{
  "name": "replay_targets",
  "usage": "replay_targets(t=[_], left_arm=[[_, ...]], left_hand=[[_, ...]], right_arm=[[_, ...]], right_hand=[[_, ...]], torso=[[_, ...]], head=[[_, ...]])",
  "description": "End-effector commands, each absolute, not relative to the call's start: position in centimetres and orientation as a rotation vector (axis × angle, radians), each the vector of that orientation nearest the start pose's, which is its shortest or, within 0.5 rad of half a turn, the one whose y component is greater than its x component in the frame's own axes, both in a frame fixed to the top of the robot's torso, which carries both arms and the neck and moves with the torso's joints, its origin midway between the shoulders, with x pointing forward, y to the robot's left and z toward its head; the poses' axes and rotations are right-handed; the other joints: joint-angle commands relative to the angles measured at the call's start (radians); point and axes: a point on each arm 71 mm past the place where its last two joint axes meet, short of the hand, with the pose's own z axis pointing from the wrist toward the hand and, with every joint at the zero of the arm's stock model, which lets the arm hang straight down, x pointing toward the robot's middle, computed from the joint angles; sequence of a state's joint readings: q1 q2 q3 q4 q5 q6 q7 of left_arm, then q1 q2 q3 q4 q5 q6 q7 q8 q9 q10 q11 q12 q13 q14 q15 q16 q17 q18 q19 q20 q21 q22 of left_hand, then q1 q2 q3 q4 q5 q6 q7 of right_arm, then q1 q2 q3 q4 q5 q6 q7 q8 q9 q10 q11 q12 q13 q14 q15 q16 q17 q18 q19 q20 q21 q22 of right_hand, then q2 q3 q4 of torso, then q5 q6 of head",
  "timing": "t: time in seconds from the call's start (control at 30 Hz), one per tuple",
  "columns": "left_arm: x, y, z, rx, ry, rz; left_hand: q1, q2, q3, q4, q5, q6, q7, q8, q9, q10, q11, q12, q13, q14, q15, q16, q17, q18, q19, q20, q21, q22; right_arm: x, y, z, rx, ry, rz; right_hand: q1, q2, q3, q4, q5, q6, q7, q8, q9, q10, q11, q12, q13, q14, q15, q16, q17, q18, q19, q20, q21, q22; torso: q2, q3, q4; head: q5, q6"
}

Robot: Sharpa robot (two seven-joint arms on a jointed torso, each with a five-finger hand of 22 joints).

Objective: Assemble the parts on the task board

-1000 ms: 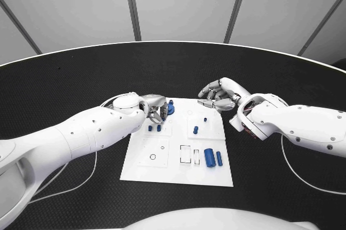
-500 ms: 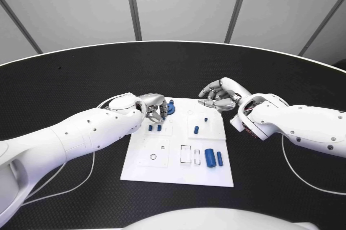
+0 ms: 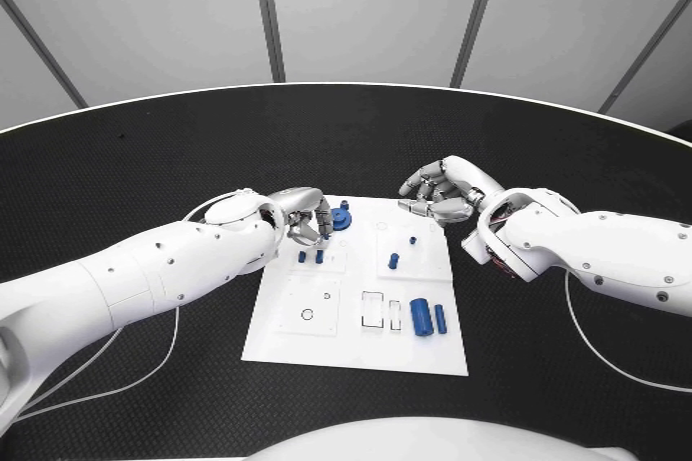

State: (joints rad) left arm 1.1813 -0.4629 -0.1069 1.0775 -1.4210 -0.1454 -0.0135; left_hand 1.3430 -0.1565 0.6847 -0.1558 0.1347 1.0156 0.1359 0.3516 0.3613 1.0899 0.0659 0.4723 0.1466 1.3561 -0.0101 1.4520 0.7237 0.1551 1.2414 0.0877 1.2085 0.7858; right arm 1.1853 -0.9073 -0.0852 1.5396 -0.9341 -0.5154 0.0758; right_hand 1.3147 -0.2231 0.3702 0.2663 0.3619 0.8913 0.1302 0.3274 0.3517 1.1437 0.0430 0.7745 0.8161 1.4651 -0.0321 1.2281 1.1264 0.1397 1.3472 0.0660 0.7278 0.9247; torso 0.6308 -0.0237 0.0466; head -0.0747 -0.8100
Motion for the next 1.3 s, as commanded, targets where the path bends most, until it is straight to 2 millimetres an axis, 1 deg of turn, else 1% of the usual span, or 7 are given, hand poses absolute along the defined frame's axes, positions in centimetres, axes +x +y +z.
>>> replay_targets(t=[0.03, 0.33, 0.57, 1.3], left_arm=[[53.4, 12.7, -24.8, 0.254, 1.868, -0.660], [53.4, 13.9, -24.7, 0.215, 1.871, -0.671], [53.5, 14.4, -24.8, 0.187, 1.882, -0.674], [53.7, 14.9, -24.9, 0.168, 1.897, -0.675]], left_hand=[[-0.003, -0.006, 0.006, 0.001, 0.005, 0.005, 0.001, -0.006, 0.000, 0.005, 0.001, -0.009, -0.001, 0.008, 0.002, -0.002, 0.007, -0.009, 0.009, 0.000, 0.006, 0.001], [-0.005, -0.007, 0.005, 0.001, 0.005, 0.006, 0.001, -0.008, 0.000, 0.006, 0.002, -0.012, -0.001, 0.009, 0.002, -0.001, 0.010, -0.008, 0.008, -0.001, 0.005, 0.000], [-0.006, -0.008, 0.005, 0.001, 0.004, 0.005, 0.002, -0.008, 0.000, 0.006, 0.002, -0.014, -0.001, 0.010, 0.002, -0.001, 0.011, -0.008, 0.008, -0.002, 0.005, -0.001], [-0.007, -0.008, 0.005, 0.002, 0.004, 0.005, 0.002, -0.010, 0.000, 0.006, 0.002, -0.016, -0.002, 0.010, 0.003, -0.001, 0.012, -0.008, 0.008, -0.003, 0.005, -0.001]], right_arm=[[47.7, -23.5, -19.6, 0.353, 1.590, 0.896], [47.7, -23.6, -19.6, 0.353, 1.590, 0.894], [47.7, -23.6, -19.6, 0.353, 1.590, 0.895], [47.7, -23.6, -19.6, 0.353, 1.590, 0.895]], right_hand=[[-0.003, -0.006, 0.007, 0.000, 0.005, 0.007, -0.001, 0.008, 0.001, 0.008, -0.002, 0.009, 0.002, 0.004, -0.003, -0.007, 0.001, 0.012, 0.005, 0.000, -0.002, 0.000], [-0.003, -0.006, 0.007, 0.000, 0.005, 0.007, -0.001, 0.008, 0.001, 0.008, -0.002, 0.009, 0.002, 0.004, -0.003, -0.007, 0.001, 0.012, 0.005, 0.000, -0.002, 0.000], [-0.003, -0.006, 0.007, 0.000, 0.005, 0.007, -0.001, 0.008, 0.001, 0.008, -0.002, 0.009, 0.002, 0.004, -0.003, -0.007, 0.001, 0.012, 0.005, 0.000, -0.002, 0.000], [-0.003, -0.006, 0.007, 0.000, 0.005, 0.007, -0.001, 0.008, 0.001, 0.008, -0.002, 0.009, 0.002, 0.004, -0.003, -0.007, 0.001, 0.012, 0.005, 0.000, -0.002, 0.000]], torso=[[0.000, 0.0006, -0.0006], [0.001, 0.0008, -0.0001], [0.002, -0.0002, -0.0010], [0.002, 0.0010, -0.0008]], head=[[0.002, 0.001], [0.003, 0.003], [0.005, 0.004], [0.005, 0.005]])
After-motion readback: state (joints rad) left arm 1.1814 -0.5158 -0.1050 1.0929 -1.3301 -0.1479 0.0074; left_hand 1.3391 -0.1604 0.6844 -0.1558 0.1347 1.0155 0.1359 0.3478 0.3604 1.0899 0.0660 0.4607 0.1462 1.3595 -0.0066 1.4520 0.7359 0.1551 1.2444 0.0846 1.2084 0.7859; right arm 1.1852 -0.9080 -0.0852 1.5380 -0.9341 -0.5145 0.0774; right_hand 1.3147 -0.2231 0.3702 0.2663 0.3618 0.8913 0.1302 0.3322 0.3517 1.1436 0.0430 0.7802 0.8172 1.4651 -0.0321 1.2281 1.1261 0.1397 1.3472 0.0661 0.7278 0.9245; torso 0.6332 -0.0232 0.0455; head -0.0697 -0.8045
